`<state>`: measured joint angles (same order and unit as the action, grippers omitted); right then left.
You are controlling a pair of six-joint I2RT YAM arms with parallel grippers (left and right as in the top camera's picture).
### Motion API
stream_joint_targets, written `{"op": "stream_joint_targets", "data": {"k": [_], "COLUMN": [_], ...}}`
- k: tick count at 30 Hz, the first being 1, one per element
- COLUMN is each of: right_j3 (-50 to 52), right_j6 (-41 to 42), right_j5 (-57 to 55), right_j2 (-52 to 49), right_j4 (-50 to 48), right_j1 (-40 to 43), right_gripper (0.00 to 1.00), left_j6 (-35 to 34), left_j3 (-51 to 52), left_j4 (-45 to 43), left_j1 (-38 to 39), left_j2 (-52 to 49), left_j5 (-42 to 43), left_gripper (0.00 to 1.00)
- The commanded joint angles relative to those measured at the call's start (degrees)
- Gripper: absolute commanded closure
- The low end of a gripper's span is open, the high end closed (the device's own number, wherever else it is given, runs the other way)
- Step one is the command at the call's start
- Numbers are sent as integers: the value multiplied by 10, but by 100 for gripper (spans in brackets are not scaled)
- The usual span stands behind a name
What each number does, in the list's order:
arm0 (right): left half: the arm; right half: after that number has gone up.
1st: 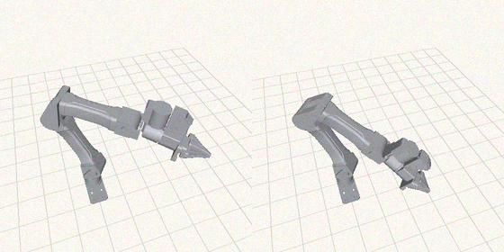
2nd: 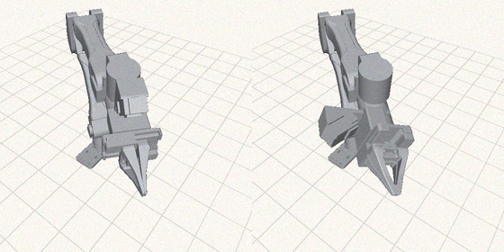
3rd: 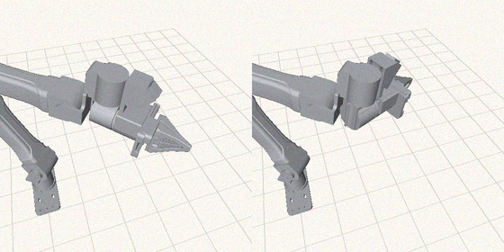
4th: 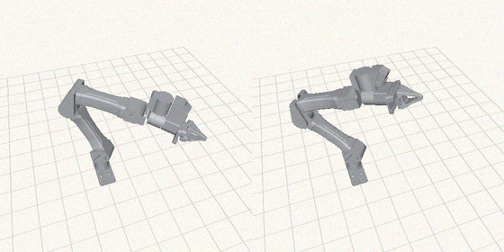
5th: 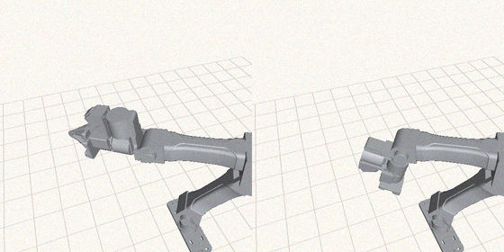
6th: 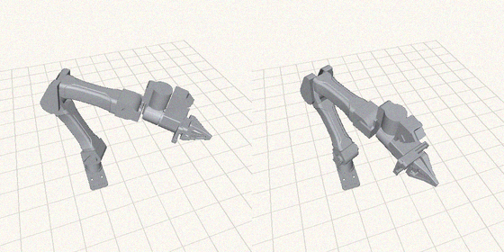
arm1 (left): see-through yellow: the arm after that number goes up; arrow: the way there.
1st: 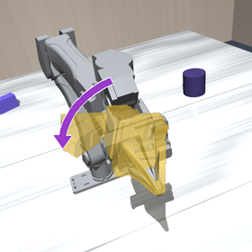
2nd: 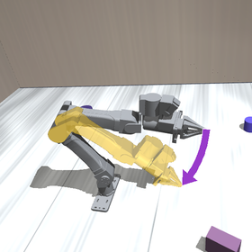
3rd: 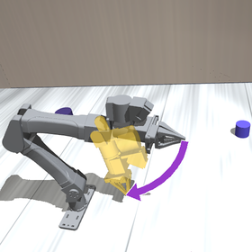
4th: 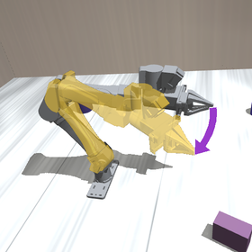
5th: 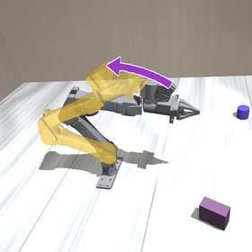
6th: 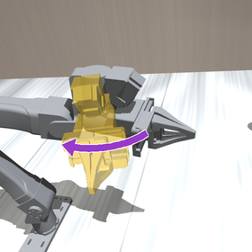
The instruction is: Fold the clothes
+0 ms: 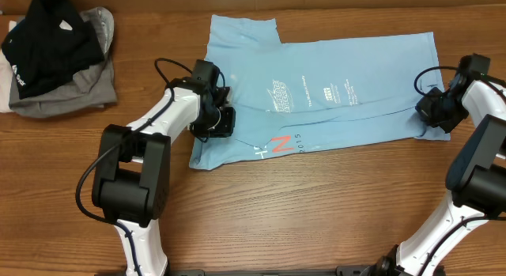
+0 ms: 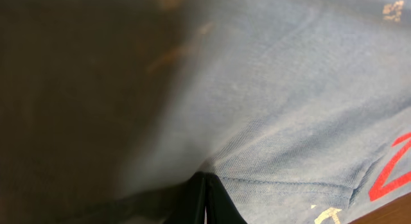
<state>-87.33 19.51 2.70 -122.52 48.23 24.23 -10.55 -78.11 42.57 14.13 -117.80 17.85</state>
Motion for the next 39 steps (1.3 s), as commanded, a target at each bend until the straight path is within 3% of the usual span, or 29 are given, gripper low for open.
{"op": "stream_joint_targets", "data": {"k": [1, 14, 29, 34, 39], "right_j3": [19, 16, 14, 14, 49], "right_j6": [0, 4, 16, -53, -59], "right_j5": [-5, -5, 24, 103, 73], "right_j2": [-12, 31, 73, 87, 84], "right_j4": [6, 107, 207, 218, 176], "right_j1": [-4, -4, -6, -28, -59], "right_gripper": [96, 96, 96, 96, 96], "left_j6": [-15, -12, 5, 18, 18], "left_j3": [4, -18, -191, -220, -220], "left_j4": [18, 55, 168, 165, 159], "left_j1": [-43, -165, -133, -115, -108], "left_j2": [-28, -27, -24, -24, -25], "left_j5": [-83, -121, -121, -120, -120], "left_gripper": [96, 96, 96, 90, 88]}}
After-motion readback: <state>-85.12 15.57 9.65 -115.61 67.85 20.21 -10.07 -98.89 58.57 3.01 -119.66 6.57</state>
